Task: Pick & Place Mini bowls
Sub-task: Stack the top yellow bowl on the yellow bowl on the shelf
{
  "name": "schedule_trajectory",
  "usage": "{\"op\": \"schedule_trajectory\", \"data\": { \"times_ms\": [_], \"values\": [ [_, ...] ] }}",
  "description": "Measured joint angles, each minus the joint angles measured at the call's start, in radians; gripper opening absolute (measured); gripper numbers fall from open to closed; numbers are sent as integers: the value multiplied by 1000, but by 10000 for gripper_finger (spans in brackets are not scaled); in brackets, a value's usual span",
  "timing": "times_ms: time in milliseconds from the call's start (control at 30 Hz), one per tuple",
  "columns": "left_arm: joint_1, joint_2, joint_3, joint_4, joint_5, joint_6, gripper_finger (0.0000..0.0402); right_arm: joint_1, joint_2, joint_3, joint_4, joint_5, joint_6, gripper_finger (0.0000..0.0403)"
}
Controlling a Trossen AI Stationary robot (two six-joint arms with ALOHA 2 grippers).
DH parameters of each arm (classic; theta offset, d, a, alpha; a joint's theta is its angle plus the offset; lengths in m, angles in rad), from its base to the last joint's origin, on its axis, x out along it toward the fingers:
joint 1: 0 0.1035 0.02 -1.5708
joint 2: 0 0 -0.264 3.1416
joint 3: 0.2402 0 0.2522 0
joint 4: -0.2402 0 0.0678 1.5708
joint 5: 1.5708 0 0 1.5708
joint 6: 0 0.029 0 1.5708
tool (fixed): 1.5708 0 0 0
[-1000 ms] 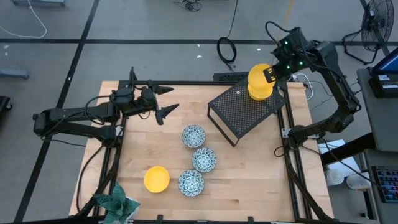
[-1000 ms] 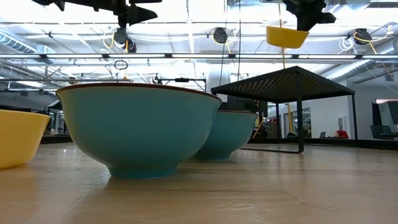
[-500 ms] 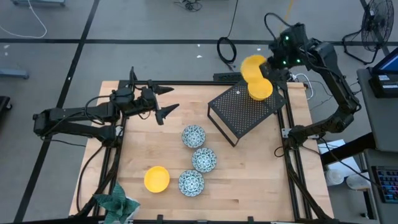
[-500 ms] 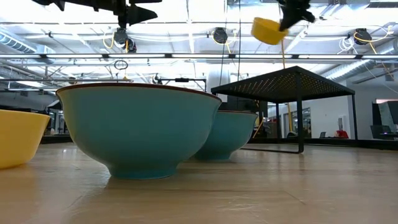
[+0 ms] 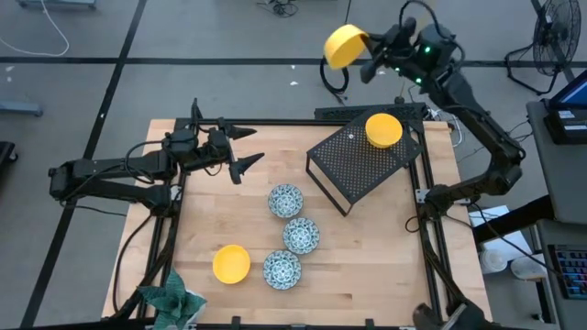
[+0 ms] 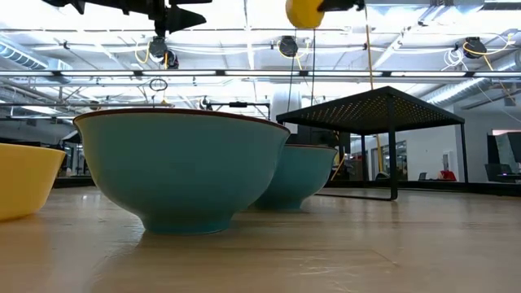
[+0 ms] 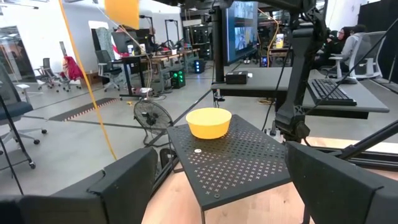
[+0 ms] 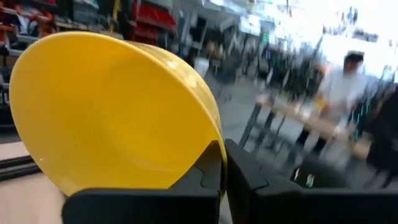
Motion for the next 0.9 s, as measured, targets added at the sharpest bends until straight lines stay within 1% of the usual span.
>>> {"op": "schedule_trajectory", "data": {
  "times_ms": [100,167,233,333,433,533,567,600,667,733,833,900],
  "values": [
    [0,0,0,0,0,0,351,10,3,-29,129,-2,-75,0],
    [0,0,0,0,0,0,351,14,2,-16,195,2,-106,0],
    [0,0,0,0,0,0,351,18,3,36,206,11,-117,0],
    [0,0,0,0,0,0,351,37,30,172,172,51,-105,0],
    [0,0,1,0,0,0,351,47,85,367,72,82,-96,0],
    [0,0,0,0,0,0,351,64,157,590,-91,146,-83,0],
    [0,0,1,0,0,0,351,66,175,653,-153,170,-71,0],
    [0,0,0,0,0,0,351,69,188,678,-200,196,-59,0],
    [0,0,1,0,0,0,351,85,151,620,-228,257,-41,0],
    [-1,0,0,0,0,0,351,88,133,579,-317,332,-33,0],
    [0,0,1,0,0,0,351,88,127,553,-505,463,-33,0],
    [0,0,1,0,0,0,351,69,127,553,-627,513,-32,0]
  ]
}}
